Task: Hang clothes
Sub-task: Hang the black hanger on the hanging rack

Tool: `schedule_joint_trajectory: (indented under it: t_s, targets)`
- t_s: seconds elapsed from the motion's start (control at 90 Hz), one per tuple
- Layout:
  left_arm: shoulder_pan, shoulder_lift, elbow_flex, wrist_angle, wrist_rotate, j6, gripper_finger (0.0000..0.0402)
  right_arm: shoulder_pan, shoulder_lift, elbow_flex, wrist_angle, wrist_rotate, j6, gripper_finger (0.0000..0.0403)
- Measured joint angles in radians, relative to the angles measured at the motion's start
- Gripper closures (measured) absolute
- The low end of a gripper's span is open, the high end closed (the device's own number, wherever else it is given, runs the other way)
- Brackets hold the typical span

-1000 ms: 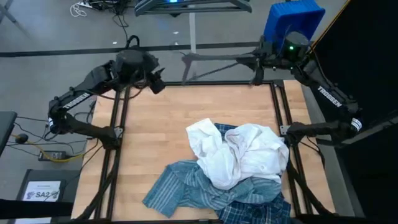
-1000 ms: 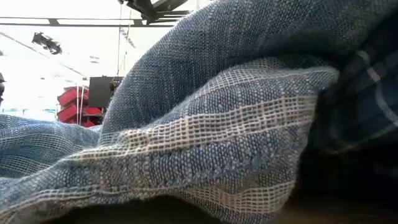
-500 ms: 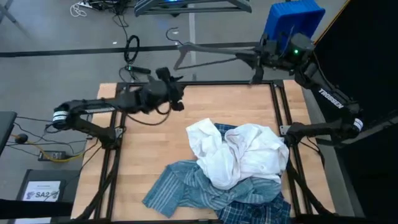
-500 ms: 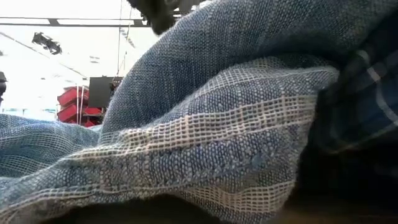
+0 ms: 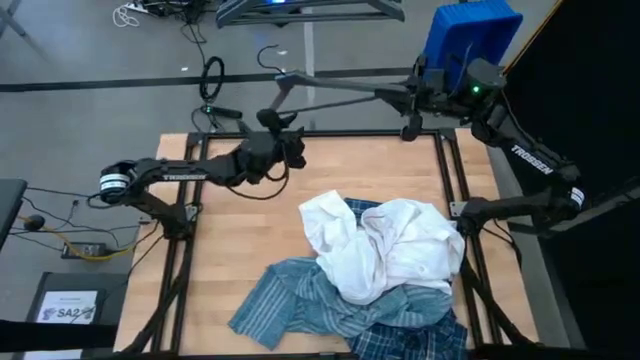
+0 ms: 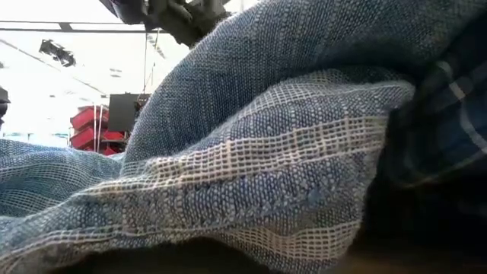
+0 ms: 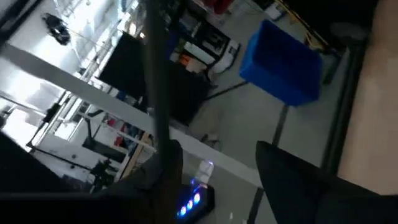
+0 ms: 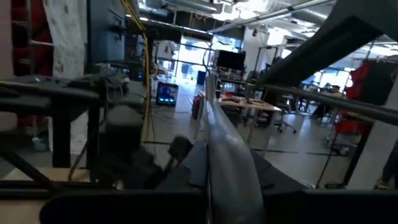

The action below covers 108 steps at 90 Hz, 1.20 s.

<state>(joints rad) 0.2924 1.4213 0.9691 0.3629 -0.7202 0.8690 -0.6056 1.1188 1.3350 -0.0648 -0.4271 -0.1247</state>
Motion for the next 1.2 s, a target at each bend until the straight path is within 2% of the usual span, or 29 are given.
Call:
schedule_joint_trajectory:
  t_s: [0.167,0.3,0.411,0.511,0.622,0.689,0.911,1.2]
  targets:
    - [0.038,0.022,0.002,0.134,-0.046,0.155,0.0238,0.037,0.0,0.0,0.017,0.039,0.008,0.0397]
    - [0.06,0.025,0.001,0.23,-0.078,0.278,0.0305,0.055,0.0,0.0,0.021,0.063,0.008,0.0397]
    - [0.068,0.023,0.002,0.291,-0.084,0.304,0.0371,0.056,0.0,0.001,0.019,0.079,0.009,0.0397]
    - [0.067,0.023,0.002,0.262,0.01,0.281,0.0395,0.053,0.0,0.001,0.018,0.096,0.011,0.0397]
    - [0.043,0.023,0.003,0.169,0.192,0.225,0.0378,0.048,0.0,0.0,0.014,0.13,0.008,0.0397]
    - [0.021,0.025,0.003,0.149,0.235,0.222,0.0362,0.043,0.001,0.0,0.009,0.138,0.001,0.0397]
    - [-0.018,0.017,0.003,0.241,0.161,0.235,0.0293,0.04,0.001,0.0,-0.007,0.143,-0.008,0.0397]
    - [0.041,0.035,0.003,0.185,0.089,0.147,0.0217,0.042,0.001,0.0,-0.002,0.138,-0.027,0.0397]
